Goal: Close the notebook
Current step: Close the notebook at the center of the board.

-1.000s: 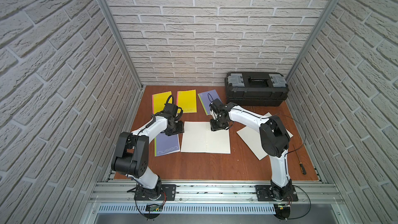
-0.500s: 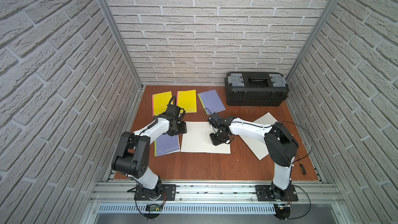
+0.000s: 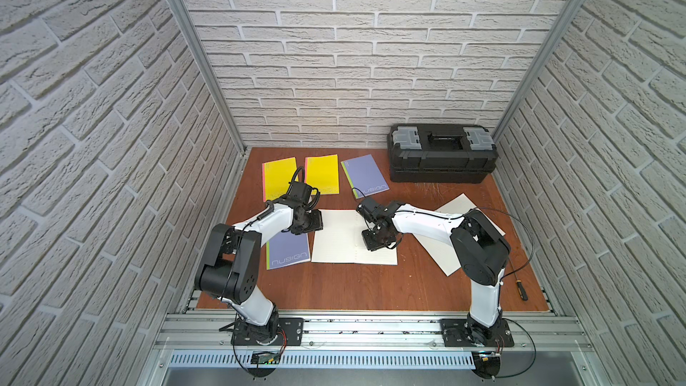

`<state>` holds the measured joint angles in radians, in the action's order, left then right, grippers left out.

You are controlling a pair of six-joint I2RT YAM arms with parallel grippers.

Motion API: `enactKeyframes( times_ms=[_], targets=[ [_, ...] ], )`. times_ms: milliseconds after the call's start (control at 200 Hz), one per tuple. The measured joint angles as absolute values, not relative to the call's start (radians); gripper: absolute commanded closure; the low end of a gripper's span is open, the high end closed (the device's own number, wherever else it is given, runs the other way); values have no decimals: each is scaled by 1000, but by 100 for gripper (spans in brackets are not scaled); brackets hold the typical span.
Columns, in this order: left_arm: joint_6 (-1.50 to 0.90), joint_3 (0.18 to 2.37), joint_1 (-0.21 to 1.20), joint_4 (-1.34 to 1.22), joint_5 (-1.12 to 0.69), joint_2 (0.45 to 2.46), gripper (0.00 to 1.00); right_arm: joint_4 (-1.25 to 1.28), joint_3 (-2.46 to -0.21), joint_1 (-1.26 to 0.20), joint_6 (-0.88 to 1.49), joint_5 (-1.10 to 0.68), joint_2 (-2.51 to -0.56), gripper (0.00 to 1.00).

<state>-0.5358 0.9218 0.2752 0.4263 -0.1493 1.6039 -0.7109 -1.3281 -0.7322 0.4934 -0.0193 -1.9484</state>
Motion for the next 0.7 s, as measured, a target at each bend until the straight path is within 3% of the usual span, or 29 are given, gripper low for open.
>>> enactKeyframes(
  times_ms=[700],
  targets=[
    [-552,829,276,403,-161,1569,40,-746,-1367,-628,451,44,-1976,71]
  ],
)
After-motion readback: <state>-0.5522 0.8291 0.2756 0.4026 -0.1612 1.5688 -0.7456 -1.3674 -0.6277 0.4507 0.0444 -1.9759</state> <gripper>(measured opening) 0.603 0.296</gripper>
